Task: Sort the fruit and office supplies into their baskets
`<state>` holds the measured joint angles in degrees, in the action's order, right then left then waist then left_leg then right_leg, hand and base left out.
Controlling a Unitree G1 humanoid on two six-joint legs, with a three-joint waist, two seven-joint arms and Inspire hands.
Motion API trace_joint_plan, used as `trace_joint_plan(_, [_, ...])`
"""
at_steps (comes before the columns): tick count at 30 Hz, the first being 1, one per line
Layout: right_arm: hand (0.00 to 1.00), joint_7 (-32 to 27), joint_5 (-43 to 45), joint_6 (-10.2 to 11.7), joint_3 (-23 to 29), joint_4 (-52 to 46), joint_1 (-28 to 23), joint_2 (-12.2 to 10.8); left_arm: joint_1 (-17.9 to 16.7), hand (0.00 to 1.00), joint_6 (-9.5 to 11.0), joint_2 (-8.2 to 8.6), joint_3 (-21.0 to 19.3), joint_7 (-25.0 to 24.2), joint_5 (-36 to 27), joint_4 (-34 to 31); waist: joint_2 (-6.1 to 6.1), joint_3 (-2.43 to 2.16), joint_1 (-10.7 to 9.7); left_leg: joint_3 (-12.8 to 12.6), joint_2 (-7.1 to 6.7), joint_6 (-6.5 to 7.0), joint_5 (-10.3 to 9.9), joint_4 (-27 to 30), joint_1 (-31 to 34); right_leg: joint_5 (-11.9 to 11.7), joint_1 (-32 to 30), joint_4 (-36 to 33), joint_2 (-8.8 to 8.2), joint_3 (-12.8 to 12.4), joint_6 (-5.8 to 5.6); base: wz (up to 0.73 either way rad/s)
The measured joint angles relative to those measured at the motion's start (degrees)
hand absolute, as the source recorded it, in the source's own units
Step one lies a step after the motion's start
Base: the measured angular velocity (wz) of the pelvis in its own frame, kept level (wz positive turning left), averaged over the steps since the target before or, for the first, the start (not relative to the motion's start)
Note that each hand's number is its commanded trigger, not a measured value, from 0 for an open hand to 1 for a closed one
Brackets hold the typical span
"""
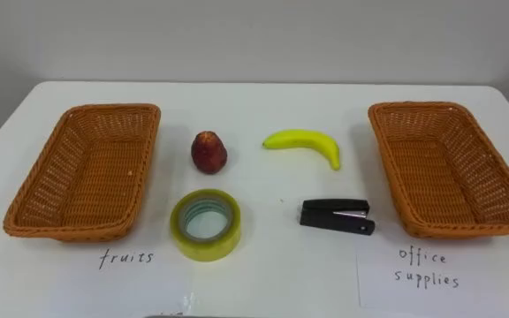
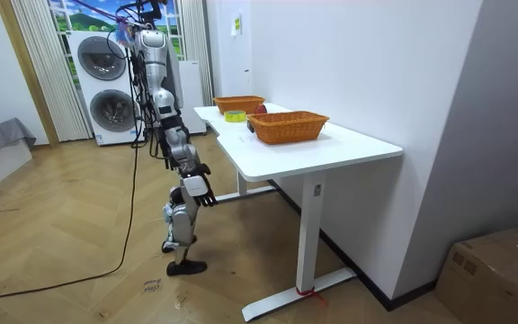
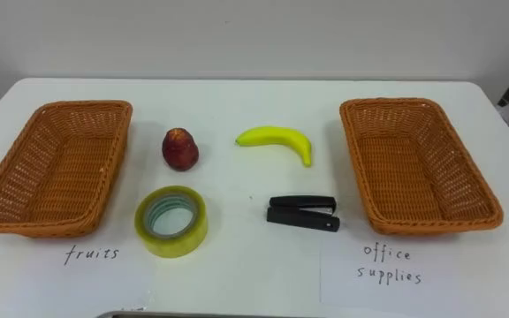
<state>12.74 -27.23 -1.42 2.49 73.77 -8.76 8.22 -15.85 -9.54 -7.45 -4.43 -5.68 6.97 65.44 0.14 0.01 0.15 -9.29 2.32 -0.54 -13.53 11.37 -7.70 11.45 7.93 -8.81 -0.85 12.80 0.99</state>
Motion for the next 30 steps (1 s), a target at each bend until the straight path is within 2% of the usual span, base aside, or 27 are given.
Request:
trace_joint_plan(13, [0.0, 0.11, -1.13, -0.52, 0.25, 0.47, -0.17, 0.02, 0.09, 0.0, -0.06, 0.0, -0.35, 0.06, 0.04, -0.01, -0.29, -0.02, -0.01, -0.01, -0.03, 0.0, 0.0, 0.14, -0.09, 0.0, -0.04, 0.04, -0.03, -0.04, 0.0, 0.0])
trace_joint_plan(22, [0.0, -0.03, -9.06, -1.48, 1.18, 1.87, -1.53, -0.01, 0.01, 0.0, -0.18, 0.01, -0.55, 0.45, 0.03, 0.24, -0.83, 0.03, -0.06, 0.04, -0.04, 0.0, 0.0, 0.05, -0.64, 0.09, 0.28, -0.03, -0.05, -0.05, -0.03, 0.0])
trace_joint_plan(30, [0.0, -2.34, -12.47, -2.77, 4.22, 2.07, -4.06, 0.24, -0.46, 0.0, -0.09, -0.18, -2.71, 2.78, 0.0, -0.32, -1.13, -0.02, -2.01, -0.08, -0.05, 0.0, -0.01, -0.08, 0.02, 0.43, -0.65, -0.97, -0.16, -0.18, 0.02, -0.02])
